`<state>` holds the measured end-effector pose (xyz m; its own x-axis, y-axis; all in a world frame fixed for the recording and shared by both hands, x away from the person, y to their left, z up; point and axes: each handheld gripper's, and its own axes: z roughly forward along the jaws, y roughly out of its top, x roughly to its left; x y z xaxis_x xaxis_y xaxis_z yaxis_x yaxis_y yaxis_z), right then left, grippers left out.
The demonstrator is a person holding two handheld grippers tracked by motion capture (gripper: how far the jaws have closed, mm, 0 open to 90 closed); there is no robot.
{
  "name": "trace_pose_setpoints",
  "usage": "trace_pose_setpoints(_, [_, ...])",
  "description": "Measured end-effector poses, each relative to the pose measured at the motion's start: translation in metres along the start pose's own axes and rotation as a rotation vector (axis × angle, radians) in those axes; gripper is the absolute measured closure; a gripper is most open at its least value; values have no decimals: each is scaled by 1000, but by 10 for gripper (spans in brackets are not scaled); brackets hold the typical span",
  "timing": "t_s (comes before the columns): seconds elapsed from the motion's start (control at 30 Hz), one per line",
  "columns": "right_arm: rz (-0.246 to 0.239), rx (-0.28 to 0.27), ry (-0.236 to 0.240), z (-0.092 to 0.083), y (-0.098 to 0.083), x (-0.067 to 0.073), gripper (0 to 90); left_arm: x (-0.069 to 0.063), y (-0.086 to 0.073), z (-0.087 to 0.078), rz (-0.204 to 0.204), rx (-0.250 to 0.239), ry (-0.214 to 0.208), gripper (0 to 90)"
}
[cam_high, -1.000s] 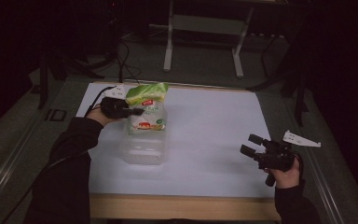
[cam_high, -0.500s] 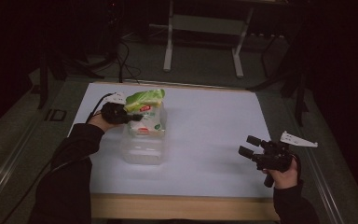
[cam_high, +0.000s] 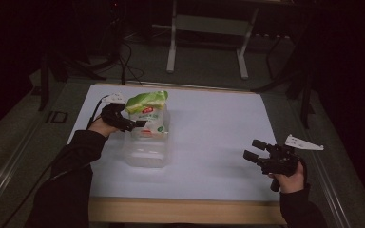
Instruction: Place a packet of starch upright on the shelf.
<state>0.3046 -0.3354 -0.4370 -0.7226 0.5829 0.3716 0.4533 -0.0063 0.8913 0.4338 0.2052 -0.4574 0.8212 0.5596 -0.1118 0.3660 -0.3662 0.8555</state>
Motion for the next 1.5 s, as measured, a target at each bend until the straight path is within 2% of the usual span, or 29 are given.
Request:
trace_pose_setpoints(0.07, [-1,-1,-1,0,0,0,154,-3,1,0,-11,-11,11,11])
trace_pose_setpoints(0.17, [-9,-3,-8,0,-1,0,154,-7,2,-4,-11,-23,20,10])
trace_pose_setpoints(0.2, [-13,-2,-10,0,-1,1,154,-9,3,-7,-13,-16,42,10])
trace_pose_setpoints(0.3, [-29,-4,-28,0,-2,1,153,-11,2,-12,-35,-3,71,10])
trace_pose_setpoints(0.37, [-33,-4,-32,-1,-3,1,153,-13,0,-16,-56,-2,72,10])
trace_pose_setpoints(0.47, [-46,0,-47,0,-4,0,152,-17,-5,-23,-87,-16,87,10])
trace_pose_setpoints(0.7, [-76,18,-72,3,-5,4,147,-33,-12,-36,-109,-22,64,10])
trace_pose_setpoints(0.8, [-91,21,-80,5,-5,6,146,-41,-13,-41,-105,-29,60,10])
trace_pose_setpoints(0.93, [-107,28,-99,7,-6,7,142,-53,-14,-46,-98,-50,75,10])
trace_pose_setpoints(1.07, [-99,34,-91,7,-6,7,142,-65,-17,-50,-79,-61,112,10])
trace_pose_setpoints(1.2, [-102,36,-91,7,-6,8,142,-73,-18,-50,-71,-42,94,10])
trace_pose_setpoints(1.27, [-102,37,-91,7,-7,8,142,-80,-18,-52,-68,-44,72,10])
trace_pose_setpoints(1.33, [-101,38,-91,7,-7,8,142,-86,-17,-53,-61,-54,72,10])
trace_pose_setpoints(1.5, [-102,40,-87,8,-8,8,142,-103,-14,-56,-40,-75,39,10])
